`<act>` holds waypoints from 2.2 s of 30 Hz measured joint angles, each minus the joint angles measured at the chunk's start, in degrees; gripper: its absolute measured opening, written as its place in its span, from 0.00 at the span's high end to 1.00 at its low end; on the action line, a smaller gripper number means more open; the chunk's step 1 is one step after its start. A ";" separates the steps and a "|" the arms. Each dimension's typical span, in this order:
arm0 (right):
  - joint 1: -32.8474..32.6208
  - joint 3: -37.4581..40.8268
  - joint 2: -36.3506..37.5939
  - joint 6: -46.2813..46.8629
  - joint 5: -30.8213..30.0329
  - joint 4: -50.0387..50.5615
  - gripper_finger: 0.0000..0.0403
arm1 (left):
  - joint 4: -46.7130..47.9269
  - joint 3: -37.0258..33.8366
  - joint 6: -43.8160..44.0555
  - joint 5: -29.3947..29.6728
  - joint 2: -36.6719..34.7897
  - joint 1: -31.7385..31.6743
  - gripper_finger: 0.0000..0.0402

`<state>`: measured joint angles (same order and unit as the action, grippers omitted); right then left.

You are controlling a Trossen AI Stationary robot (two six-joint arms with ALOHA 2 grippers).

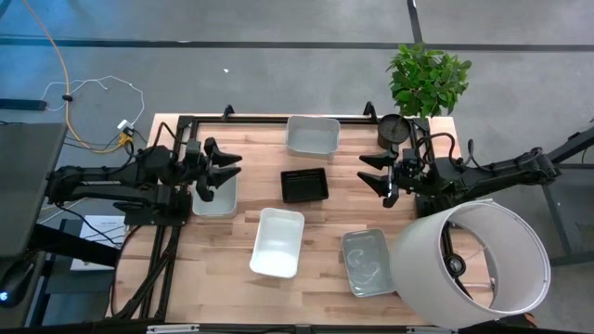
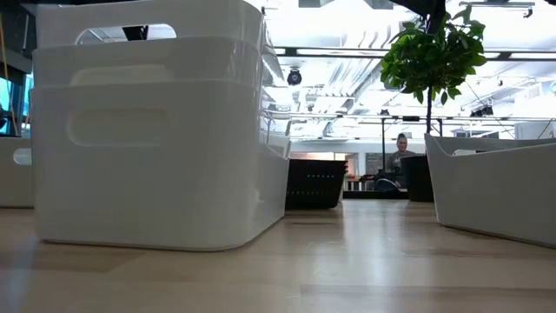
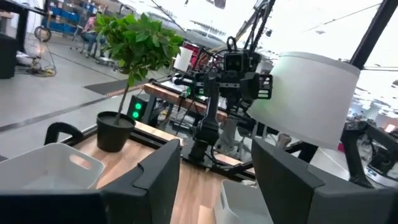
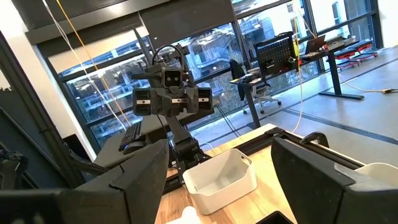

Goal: Stack baskets by color
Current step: Stack the middle gray bin on top of the top gray bin

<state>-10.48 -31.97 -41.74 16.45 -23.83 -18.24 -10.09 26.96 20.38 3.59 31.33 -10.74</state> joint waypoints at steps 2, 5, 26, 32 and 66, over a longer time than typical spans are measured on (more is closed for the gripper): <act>0.00 0.00 0.00 0.01 0.00 0.01 0.33 | 0.03 0.00 -0.13 -1.33 -0.04 0.00 0.54; 0.00 0.00 0.00 0.01 -0.01 0.01 0.33 | 7.79 2.02 -0.20 -3.74 0.01 0.00 0.54; 0.00 0.00 0.00 0.56 -0.07 0.48 0.33 | 66.31 10.34 3.89 -6.58 18.38 14.47 0.54; 0.00 0.00 0.00 0.05 -0.21 1.01 0.33 | 66.02 10.34 9.91 4.20 25.18 22.05 0.54; 0.00 0.00 0.02 0.17 -0.10 1.73 0.33 | 60.55 12.63 1.47 3.00 39.41 21.97 0.99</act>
<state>-10.48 -31.97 -41.71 16.62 -23.92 -16.51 50.46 39.59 21.85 6.59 70.74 11.22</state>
